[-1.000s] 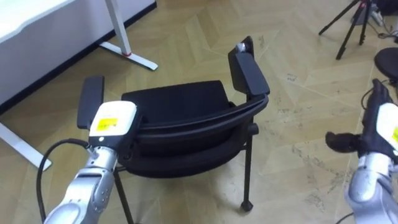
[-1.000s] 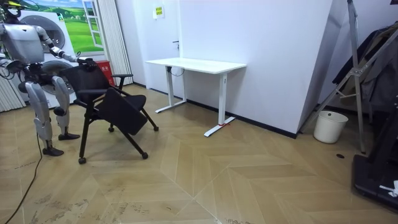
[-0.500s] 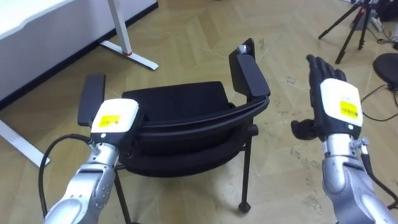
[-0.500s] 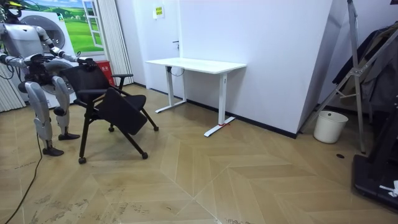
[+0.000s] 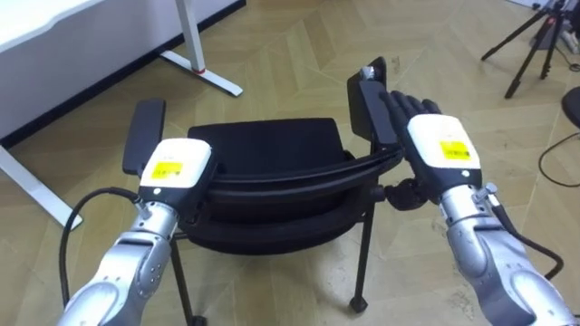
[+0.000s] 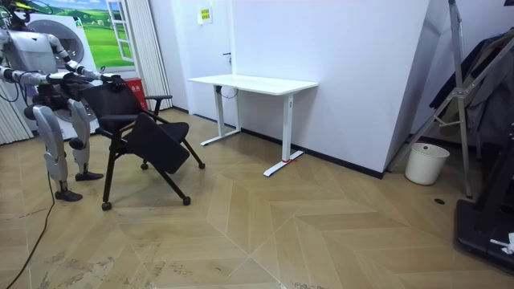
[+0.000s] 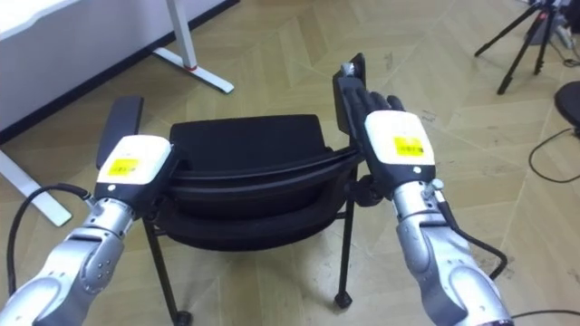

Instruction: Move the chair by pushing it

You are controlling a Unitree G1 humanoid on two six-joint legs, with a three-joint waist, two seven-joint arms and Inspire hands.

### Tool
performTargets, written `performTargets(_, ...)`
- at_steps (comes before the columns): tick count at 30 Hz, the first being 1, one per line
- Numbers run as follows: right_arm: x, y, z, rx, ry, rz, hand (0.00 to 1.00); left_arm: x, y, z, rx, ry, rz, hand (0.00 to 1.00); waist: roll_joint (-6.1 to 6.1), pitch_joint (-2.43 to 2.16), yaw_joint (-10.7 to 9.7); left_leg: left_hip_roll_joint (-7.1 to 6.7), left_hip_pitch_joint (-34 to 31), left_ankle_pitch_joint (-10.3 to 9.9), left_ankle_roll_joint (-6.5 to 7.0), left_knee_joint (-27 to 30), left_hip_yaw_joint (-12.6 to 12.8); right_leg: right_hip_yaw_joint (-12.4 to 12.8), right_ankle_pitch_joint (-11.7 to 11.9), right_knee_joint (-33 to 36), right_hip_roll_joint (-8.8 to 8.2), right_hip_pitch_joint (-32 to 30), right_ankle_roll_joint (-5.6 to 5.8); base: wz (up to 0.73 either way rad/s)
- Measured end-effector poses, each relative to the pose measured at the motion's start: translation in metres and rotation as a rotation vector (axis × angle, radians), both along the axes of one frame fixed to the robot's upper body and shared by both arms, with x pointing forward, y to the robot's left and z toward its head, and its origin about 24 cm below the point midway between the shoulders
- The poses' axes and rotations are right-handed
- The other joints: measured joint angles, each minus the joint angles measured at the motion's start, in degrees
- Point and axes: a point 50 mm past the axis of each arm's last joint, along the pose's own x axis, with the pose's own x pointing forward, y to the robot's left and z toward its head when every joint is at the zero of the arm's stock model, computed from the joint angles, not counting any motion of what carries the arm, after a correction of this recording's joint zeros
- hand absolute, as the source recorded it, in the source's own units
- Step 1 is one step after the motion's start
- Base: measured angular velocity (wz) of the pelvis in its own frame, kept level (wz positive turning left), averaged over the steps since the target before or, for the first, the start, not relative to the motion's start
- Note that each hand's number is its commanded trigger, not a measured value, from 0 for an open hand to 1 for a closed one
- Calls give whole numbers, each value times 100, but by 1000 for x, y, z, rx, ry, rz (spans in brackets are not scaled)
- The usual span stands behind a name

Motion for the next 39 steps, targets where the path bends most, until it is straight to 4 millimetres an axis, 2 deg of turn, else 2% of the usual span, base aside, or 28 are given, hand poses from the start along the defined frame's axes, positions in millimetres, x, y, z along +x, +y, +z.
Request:
performTargets(6,3,13,0,-55,20,70,0,6,0,2,7,-6,-24,100,-72,43,94,1,1,0,0,-2,-33,-11,0,1,-1,6,0,1)
performTargets(16,2,21,-4,-82,72,124,0,11,-6,4,10,-12,-61,100,-105,30,188,3,-50,2,1,16,-130,-114,0,2,-10,11,0,5)
performTargets(34,-2,34,-12,-140,125,191,0,11,-7,4,10,-12,-70,100,-96,27,188,3,-55,1,1,19,-177,-140,0,-8,-13,35,0,0)
performTargets(35,-2,35,-12,-143,127,194,7,11,-7,3,10,-12,-70,100,-95,27,188,3,-54,2,1,19,-183,-141,0,-9,-13,38,0,0)
performTargets(36,-3,37,-14,-148,134,205,55,11,-8,3,11,-11,-71,100,-94,27,184,3,-49,2,1,19,-195,-152,0,-16,-13,51,0,5)
performTargets(37,-5,40,-16,-151,143,216,94,10,-8,3,11,-9,-73,100,-94,28,174,2,-37,1,1,21,-213,-165,0,-47,-14,88,0,7)
performTargets(38,-5,41,-17,-153,148,222,100,10,-8,3,11,-8,-73,100,-94,27,175,-3,-33,1,1,21,-222,-166,0,-81,-14,113,0,6)
performTargets(39,-6,42,-18,-155,154,232,100,10,-9,3,9,-9,-75,100,-89,30,182,-6,-38,1,1,21,-240,-169,0,-97,-14,119,0,8)
